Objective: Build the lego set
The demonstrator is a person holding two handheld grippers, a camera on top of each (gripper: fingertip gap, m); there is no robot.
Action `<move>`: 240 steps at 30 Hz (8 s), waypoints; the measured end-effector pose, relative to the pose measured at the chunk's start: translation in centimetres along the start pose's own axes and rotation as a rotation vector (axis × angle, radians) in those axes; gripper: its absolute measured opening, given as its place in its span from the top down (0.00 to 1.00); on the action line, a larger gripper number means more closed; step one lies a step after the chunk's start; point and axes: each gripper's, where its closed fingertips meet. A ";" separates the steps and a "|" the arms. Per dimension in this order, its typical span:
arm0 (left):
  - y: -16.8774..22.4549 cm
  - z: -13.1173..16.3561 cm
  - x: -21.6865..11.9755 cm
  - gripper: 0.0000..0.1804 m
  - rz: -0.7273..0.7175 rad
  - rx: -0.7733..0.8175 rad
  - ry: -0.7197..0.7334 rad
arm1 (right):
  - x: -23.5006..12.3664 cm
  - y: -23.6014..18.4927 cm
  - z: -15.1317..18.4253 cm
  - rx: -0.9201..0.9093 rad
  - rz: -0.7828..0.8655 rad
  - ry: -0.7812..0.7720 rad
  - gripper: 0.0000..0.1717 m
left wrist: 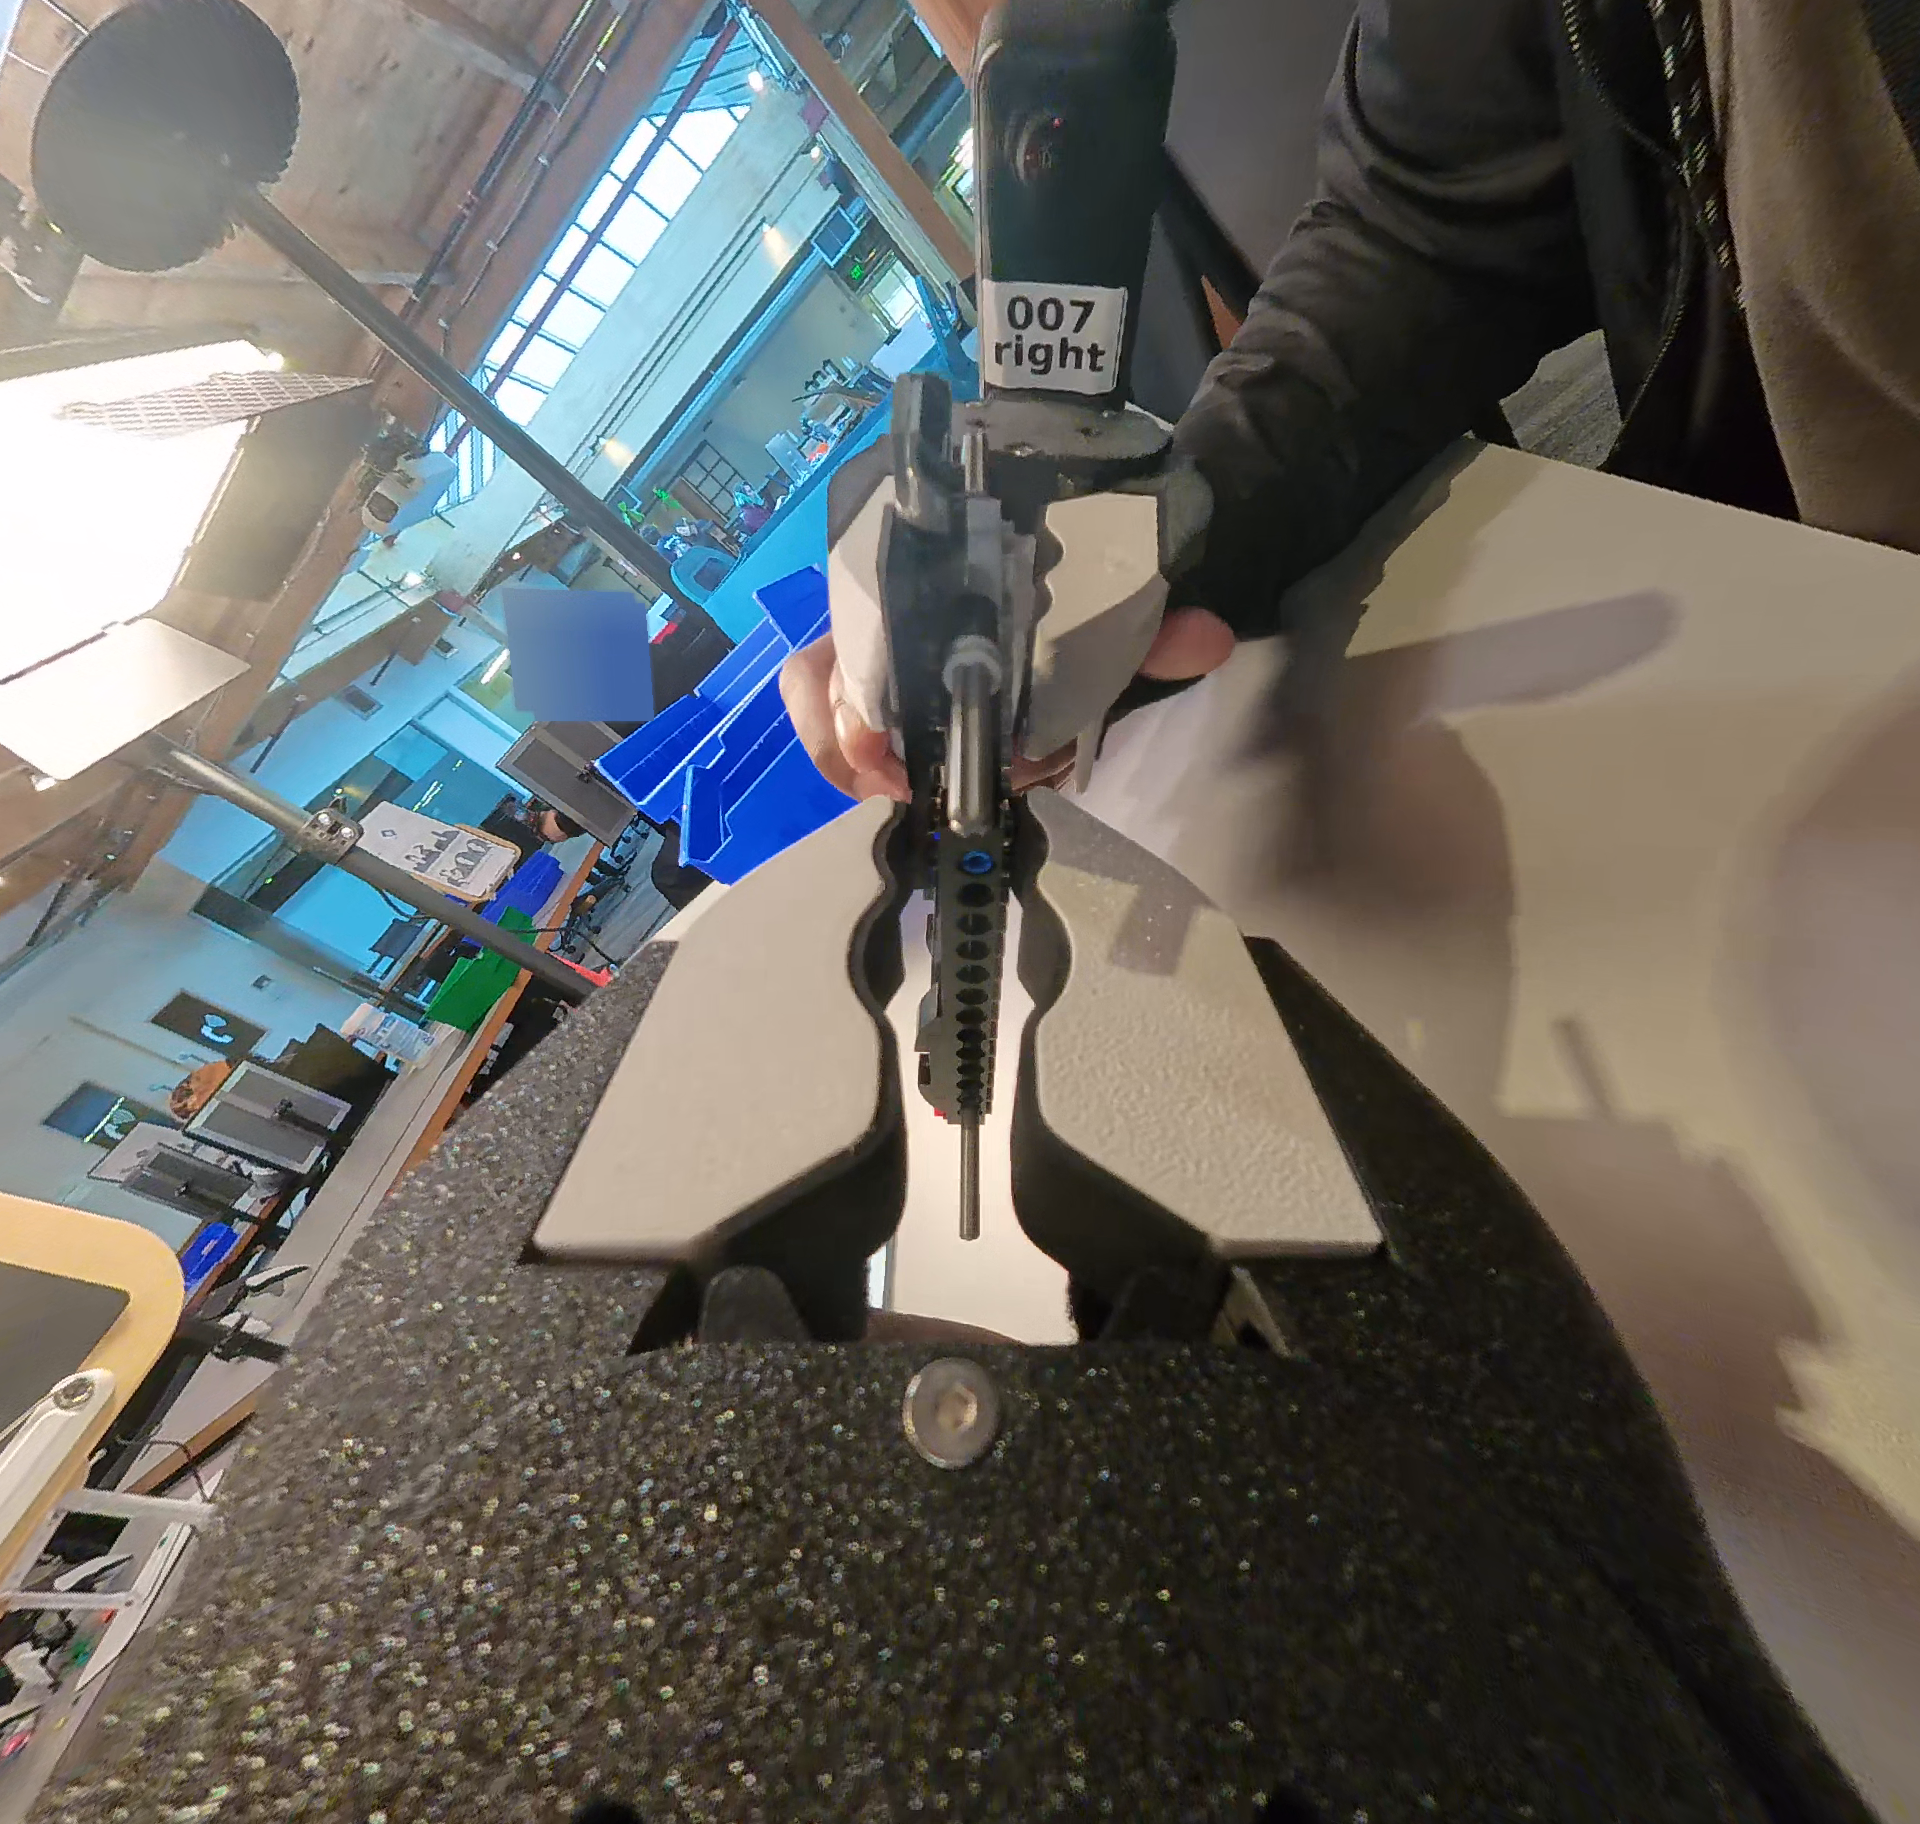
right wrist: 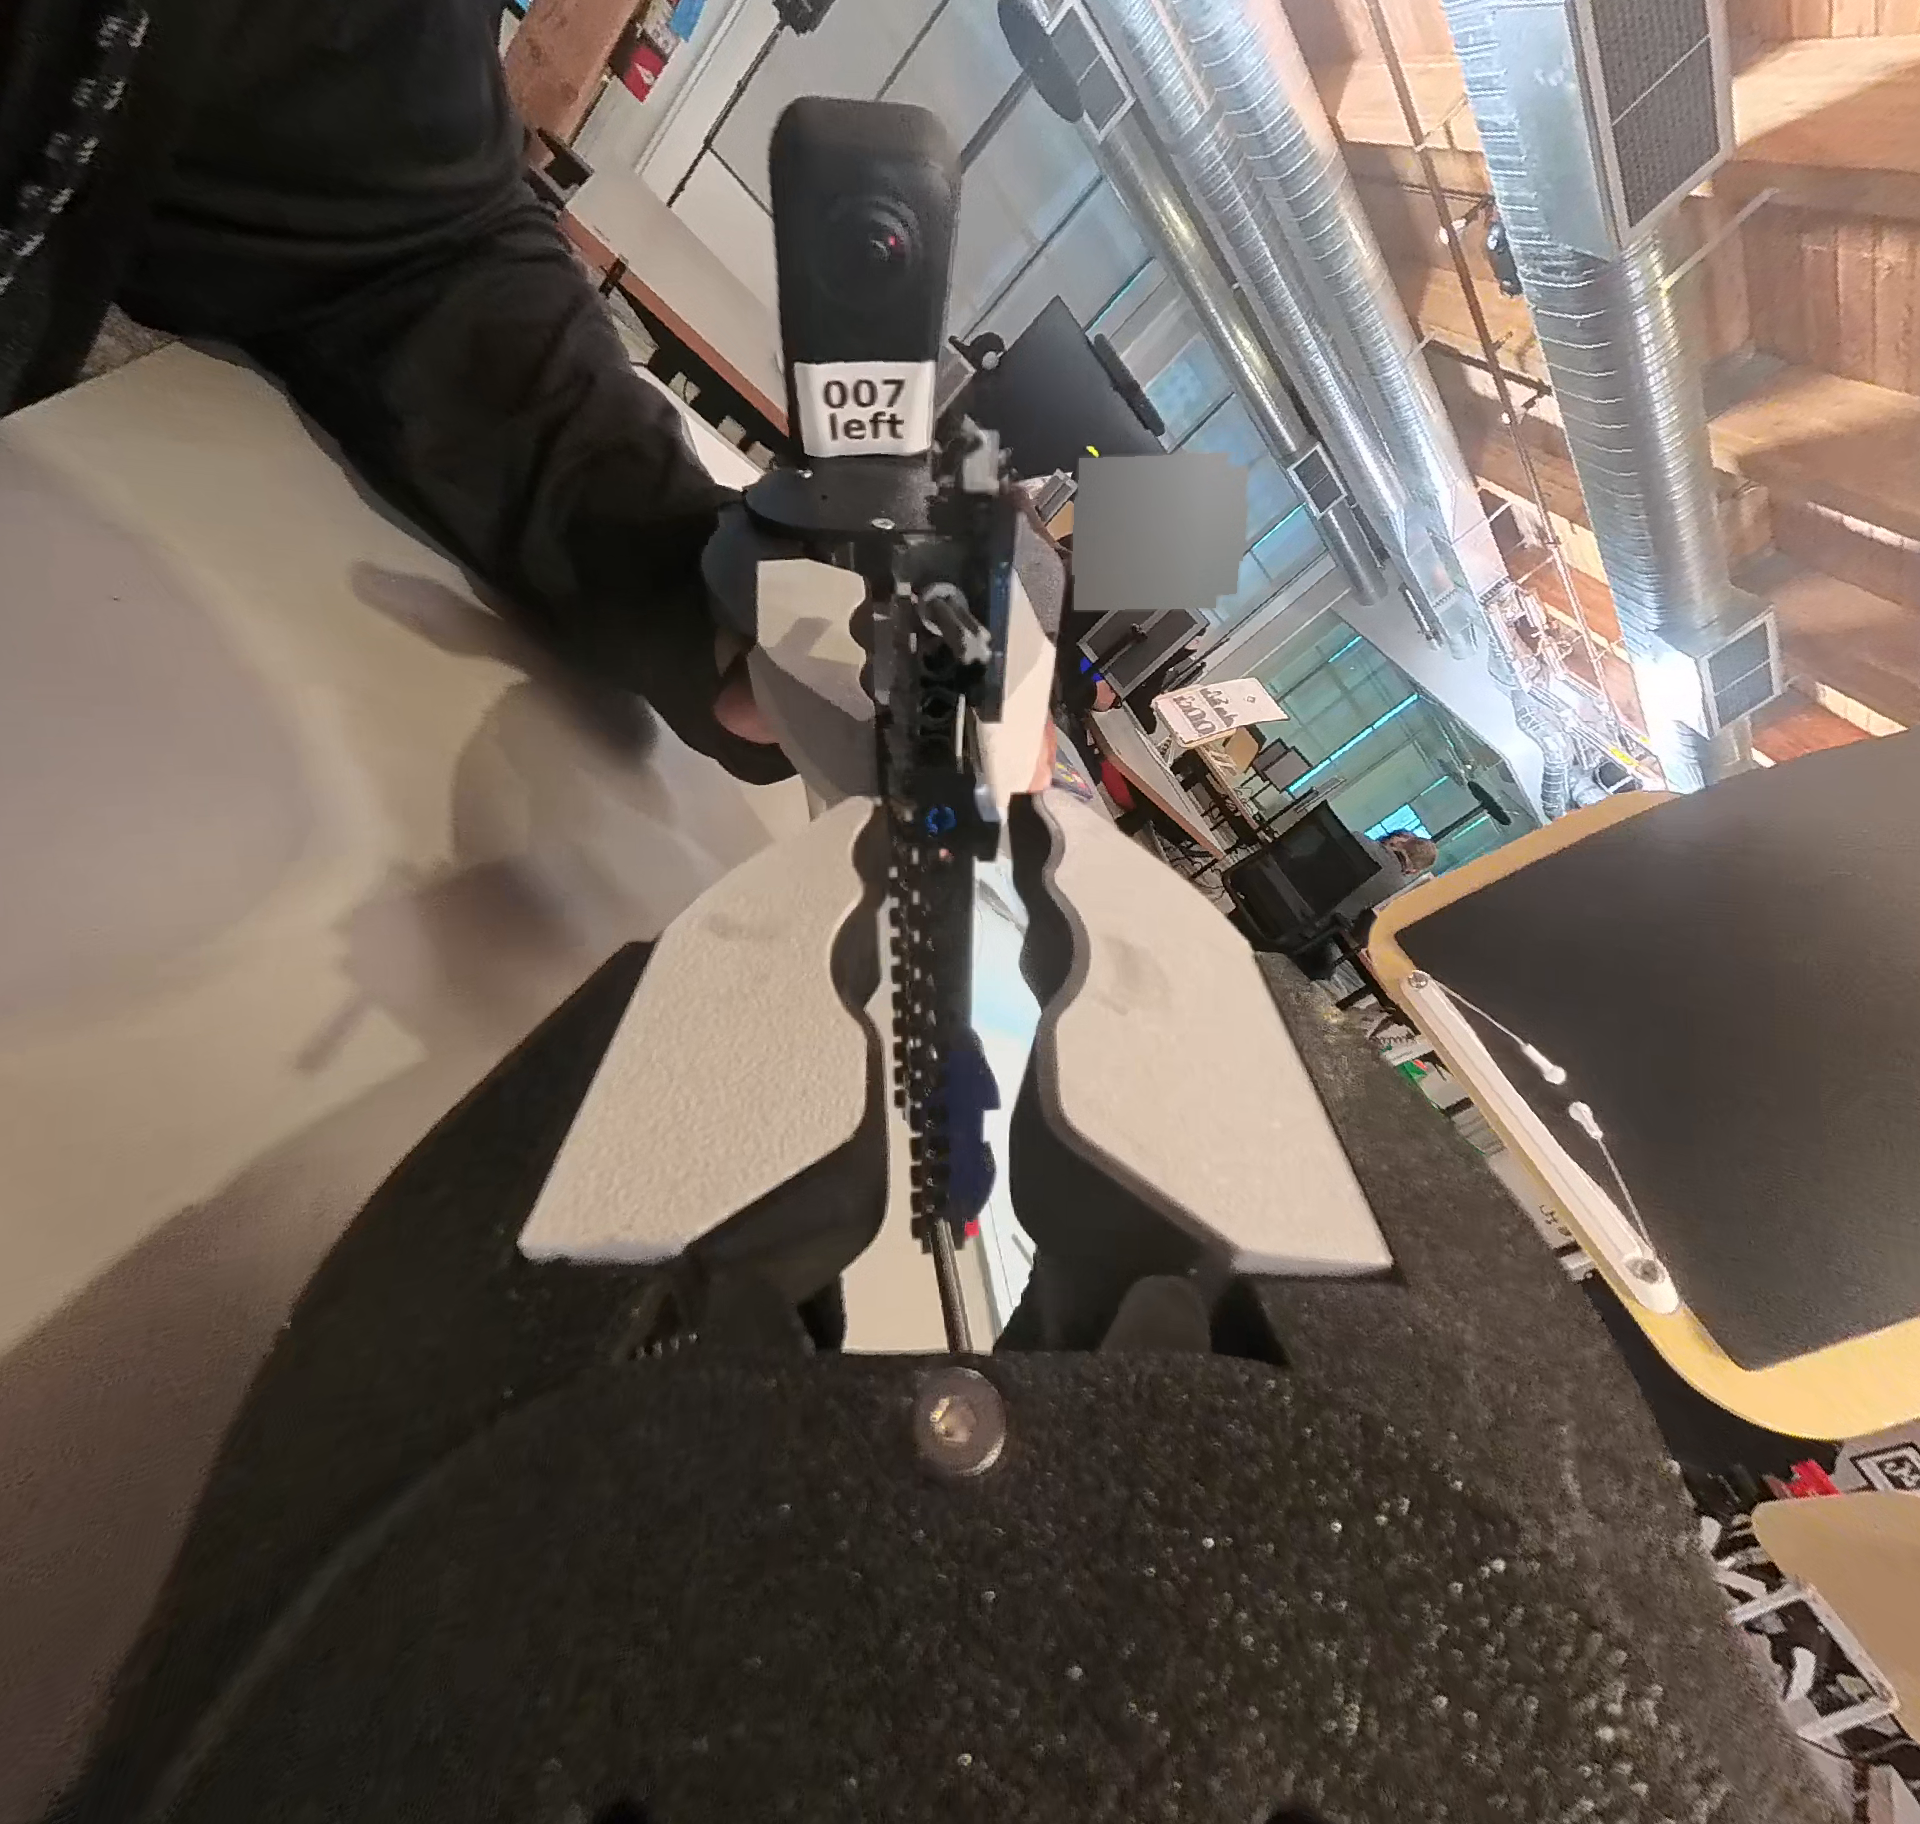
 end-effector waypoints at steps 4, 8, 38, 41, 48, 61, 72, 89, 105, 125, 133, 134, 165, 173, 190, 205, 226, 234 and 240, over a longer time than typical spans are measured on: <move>0.4 0.2 0.2 0.90 0.018 0.002 -0.010 | 0.1 -0.5 0.0 -0.031 -0.013 -0.005 0.89; 0.7 0.0 0.2 0.90 0.031 0.009 -0.013 | 0.0 -0.8 -0.1 -0.039 -0.038 0.007 0.90; 0.4 0.8 0.1 0.90 0.023 -0.043 -0.045 | -0.3 -0.6 1.4 0.077 -0.076 -0.082 0.90; 0.7 1.3 0.3 0.90 0.036 -0.038 -0.075 | -0.3 -0.8 1.7 0.052 -0.085 -0.112 0.90; 0.9 1.5 0.5 0.90 0.046 -0.058 -0.103 | -0.5 -1.0 2.2 0.043 -0.111 -0.117 0.91; 0.1 1.6 0.8 0.90 -0.004 -0.078 -0.111 | -0.6 -0.1 2.4 0.165 -0.101 -0.080 0.91; -0.6 1.2 0.3 0.84 -0.072 -0.075 -0.036 | -0.7 0.0 2.1 0.191 -0.087 -0.019 0.91; 0.1 0.3 0.1 0.91 -0.039 -0.025 -0.011 | -0.7 -0.2 1.1 0.163 -0.067 0.017 0.90; 0.1 0.0 0.1 0.91 -0.045 -0.011 -0.003 | -0.7 0.0 0.8 0.136 -0.055 0.011 0.90; -2.3 4.3 0.6 0.91 0.018 -0.789 -0.040 | -0.8 3.4 4.5 0.408 0.067 -0.133 0.88; -3.2 6.0 0.2 0.91 0.045 -1.275 0.067 | -1.1 3.5 6.9 0.350 0.083 -0.233 0.88; -3.2 6.1 0.2 0.91 0.051 -1.325 0.090 | -1.2 3.5 7.2 0.311 0.090 -0.241 0.88; -2.7 6.9 0.8 0.91 0.092 -1.701 0.220 | -0.3 2.4 8.1 0.971 -0.079 -0.185 0.79; -2.6 7.3 1.0 0.91 0.091 -1.790 0.253 | -0.1 2.7 8.5 1.109 -0.068 -0.188 0.84; -2.7 7.2 0.9 0.91 0.084 -1.744 0.256 | -0.1 3.1 8.5 1.199 -0.054 -0.173 0.86; -4.0 6.4 0.1 0.91 0.073 -1.754 0.422 | -1.1 3.3 8.2 1.281 -0.137 -0.138 0.84; -3.4 5.4 0.6 0.91 0.106 -1.583 0.371 | -0.9 3.0 5.9 1.269 -0.189 -0.091 0.82; -3.0 5.3 0.9 0.91 0.128 -1.588 0.346 | -0.9 3.2 6.0 1.257 -0.174 -0.091 0.82; -2.9 5.3 1.0 0.91 0.125 -1.573 0.325 | -0.9 3.1 6.3 1.235 -0.159 -0.103 0.83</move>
Point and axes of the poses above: each gripper's, where its closed fingertips meet, x out along the fingers, z out of its underside, y = z × x across the jaws, and after that the axes turned 3 degrees about z, right-handed
